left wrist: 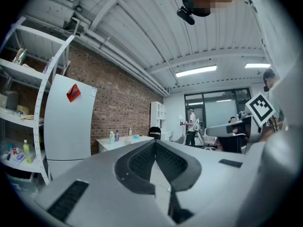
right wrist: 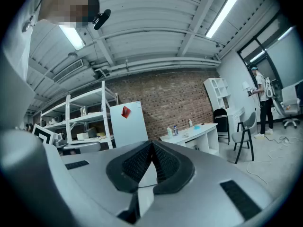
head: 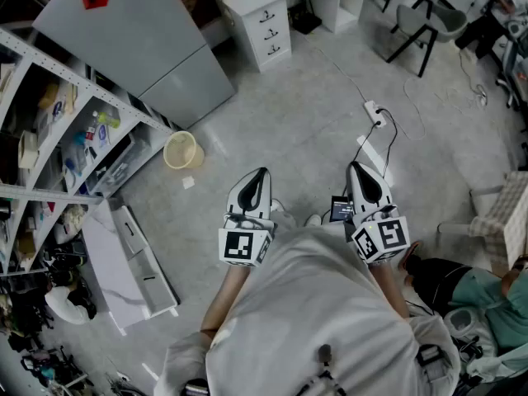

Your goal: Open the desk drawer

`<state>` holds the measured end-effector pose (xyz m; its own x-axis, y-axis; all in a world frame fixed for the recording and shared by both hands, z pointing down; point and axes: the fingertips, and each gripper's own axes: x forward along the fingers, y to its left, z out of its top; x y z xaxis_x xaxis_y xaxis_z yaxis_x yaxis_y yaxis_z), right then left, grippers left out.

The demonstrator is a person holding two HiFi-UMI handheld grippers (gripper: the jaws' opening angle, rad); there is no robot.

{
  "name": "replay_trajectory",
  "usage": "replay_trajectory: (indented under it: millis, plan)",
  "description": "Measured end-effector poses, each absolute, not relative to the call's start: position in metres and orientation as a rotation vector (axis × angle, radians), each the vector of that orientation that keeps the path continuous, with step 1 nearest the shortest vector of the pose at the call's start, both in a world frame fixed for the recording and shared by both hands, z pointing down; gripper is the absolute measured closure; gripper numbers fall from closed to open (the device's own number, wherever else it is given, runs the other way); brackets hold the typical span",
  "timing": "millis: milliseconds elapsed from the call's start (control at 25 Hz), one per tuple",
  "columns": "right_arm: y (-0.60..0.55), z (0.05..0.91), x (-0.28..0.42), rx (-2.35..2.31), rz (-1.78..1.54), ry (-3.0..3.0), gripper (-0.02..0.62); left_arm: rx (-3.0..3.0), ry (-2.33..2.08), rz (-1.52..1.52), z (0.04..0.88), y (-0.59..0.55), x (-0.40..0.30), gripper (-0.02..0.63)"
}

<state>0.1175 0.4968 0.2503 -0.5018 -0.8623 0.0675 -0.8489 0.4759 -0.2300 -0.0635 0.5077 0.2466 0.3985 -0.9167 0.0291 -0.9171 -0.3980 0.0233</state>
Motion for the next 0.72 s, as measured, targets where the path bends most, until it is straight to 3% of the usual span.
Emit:
replay_trajectory:
  millis: [720]
  plan:
    - [0.498,0.244,0.143,-1.576,-0.344,2.632,0.569,2.545,-1.741,-0.008,0.247,0.514,-0.063,0.598]
